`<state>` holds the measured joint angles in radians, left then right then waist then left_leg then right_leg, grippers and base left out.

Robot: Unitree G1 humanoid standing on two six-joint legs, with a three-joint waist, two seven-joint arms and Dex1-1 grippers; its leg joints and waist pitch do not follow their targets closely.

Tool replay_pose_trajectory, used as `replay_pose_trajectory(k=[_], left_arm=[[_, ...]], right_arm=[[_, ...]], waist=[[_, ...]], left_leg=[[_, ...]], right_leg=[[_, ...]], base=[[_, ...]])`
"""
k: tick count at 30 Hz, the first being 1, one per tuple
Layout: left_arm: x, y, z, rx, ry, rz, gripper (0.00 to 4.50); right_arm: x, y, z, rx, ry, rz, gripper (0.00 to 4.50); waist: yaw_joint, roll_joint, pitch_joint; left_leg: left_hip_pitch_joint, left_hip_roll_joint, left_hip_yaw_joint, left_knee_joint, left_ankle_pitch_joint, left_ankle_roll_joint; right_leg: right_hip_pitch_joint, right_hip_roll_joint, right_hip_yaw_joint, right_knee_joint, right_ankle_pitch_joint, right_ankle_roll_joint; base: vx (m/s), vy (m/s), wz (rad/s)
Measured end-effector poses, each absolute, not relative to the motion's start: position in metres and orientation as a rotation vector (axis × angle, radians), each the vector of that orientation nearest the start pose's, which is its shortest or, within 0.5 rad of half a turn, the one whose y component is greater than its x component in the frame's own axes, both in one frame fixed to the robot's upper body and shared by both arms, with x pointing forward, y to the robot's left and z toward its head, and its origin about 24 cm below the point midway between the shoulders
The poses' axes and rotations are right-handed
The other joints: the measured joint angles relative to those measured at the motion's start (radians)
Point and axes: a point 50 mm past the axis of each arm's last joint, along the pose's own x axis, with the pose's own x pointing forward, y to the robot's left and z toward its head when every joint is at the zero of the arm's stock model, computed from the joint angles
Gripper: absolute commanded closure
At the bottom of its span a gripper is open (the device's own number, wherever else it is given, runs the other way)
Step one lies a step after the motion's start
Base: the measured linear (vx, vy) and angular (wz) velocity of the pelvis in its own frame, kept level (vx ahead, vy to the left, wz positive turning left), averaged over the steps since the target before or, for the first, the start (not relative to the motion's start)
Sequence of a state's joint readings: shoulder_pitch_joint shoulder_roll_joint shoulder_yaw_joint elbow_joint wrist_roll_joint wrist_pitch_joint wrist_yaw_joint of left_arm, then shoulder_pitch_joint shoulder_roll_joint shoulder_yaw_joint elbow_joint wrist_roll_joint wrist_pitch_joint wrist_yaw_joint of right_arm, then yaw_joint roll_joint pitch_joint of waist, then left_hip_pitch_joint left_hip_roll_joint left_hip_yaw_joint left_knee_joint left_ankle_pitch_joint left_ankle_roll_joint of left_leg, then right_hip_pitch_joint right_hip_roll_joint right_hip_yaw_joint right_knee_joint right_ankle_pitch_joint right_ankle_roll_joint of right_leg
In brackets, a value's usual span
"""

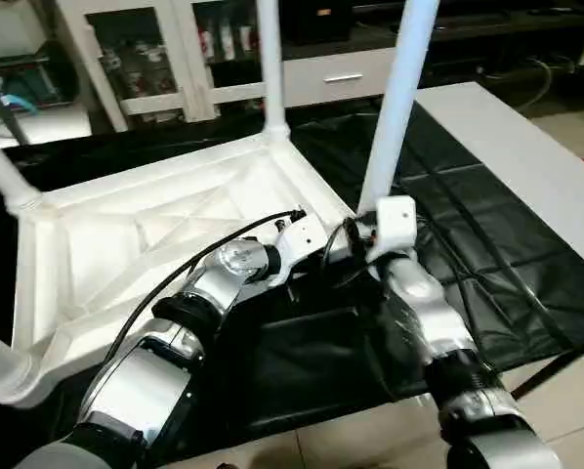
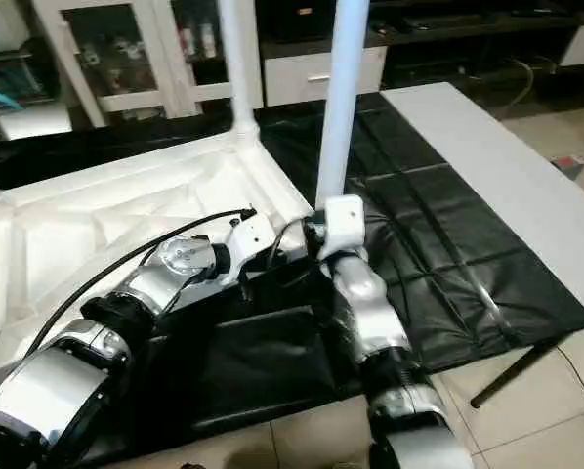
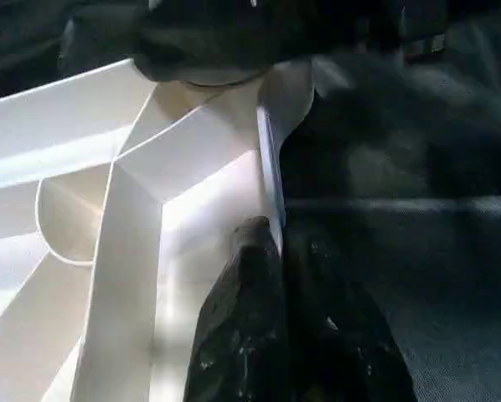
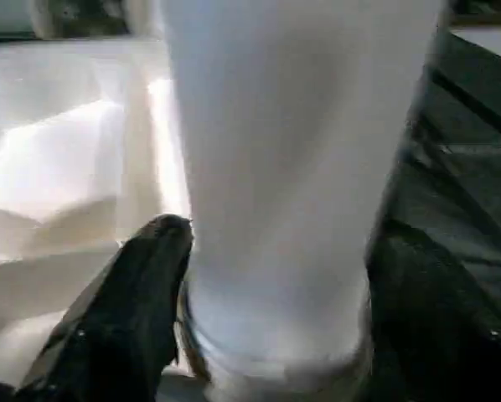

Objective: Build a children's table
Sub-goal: Rotate leg to tighten

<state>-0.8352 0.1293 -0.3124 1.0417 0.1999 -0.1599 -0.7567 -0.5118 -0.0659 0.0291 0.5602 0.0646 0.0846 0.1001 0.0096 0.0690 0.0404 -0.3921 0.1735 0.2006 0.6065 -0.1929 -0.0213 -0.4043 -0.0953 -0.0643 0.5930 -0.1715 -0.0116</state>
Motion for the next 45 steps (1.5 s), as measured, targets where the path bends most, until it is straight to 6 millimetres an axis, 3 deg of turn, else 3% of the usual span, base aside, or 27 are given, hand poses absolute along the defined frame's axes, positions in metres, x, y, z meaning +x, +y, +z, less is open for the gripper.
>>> replay_pose_trajectory(k=[6,10,17,25,36,37,45], left_arm=[[0.343,0.087,0.047,0.579,0.288,-1.209,4.5],[0.331,0.097,0.046,0.569,0.299,-1.356,4.5],[0.315,0.107,0.047,0.532,0.375,-1.536,4.5],[0.313,0.105,0.049,0.526,0.392,-1.57,4.5],[0.313,0.105,0.05,0.519,0.405,-1.569,4.5],[0.313,0.105,0.05,0.518,0.405,-1.569,4.5],[0.312,0.105,0.05,0.515,0.415,-1.568,4.5]], right_arm=[[0.32,-0.144,0.055,-0.089,0.186,0.53,0.25],[0.296,-0.163,0.051,-0.16,0.256,0.777,0.25],[0.277,-0.179,0.055,-0.198,0.336,1.025,0.25],[0.281,-0.175,0.062,-0.207,0.342,1.124,0.25],[0.279,-0.175,0.06,-0.189,0.373,1.173,1.13],[0.279,-0.175,0.06,-0.188,0.374,1.178,1.36],[0.278,-0.175,0.06,-0.182,0.38,1.185,1.8]], waist=[[0.013,0.001,0.0],[0.028,0.003,0.0],[0.037,0.002,0.0],[0.047,0.001,0.0],[0.049,0.001,0.0],[0.049,0.001,0.0],[0.049,0.001,0.0]], left_leg=[[0.003,0.0,0.0,0.0,-0.002,-0.003],[0.004,0.0,0.0,0.0,-0.003,-0.005],[0.005,0.001,0.001,0.001,-0.003,-0.005],[0.005,0.0,0.001,0.001,-0.003,-0.005],[0.003,0.001,0.001,0.001,-0.003,-0.005],[0.003,0.001,0.001,0.001,-0.003,-0.005],[0.004,0.001,0.001,0.001,-0.003,-0.005]], right_leg=[[0.002,0.0,0.0,0.001,0.0,0.0],[0.003,0.0,0.0,0.0,0.0,0.0],[0.005,0.0,0.001,0.001,0.0,0.001],[0.005,0.0,0.001,0.001,0.0,0.001],[0.004,0.0,0.001,0.001,-0.001,0.001],[0.004,0.0,0.001,0.001,-0.001,0.001],[0.004,0.0,0.001,0.001,-0.001,0.001]], base=[[0.0,0.0,0.0],[0.0,0.0,0.0],[0.0,0.0,0.0],[0.0,0.0,0.0],[0.0,0.0,0.0],[0.0,0.0,0.0],[0.0,0.0,0.0]])
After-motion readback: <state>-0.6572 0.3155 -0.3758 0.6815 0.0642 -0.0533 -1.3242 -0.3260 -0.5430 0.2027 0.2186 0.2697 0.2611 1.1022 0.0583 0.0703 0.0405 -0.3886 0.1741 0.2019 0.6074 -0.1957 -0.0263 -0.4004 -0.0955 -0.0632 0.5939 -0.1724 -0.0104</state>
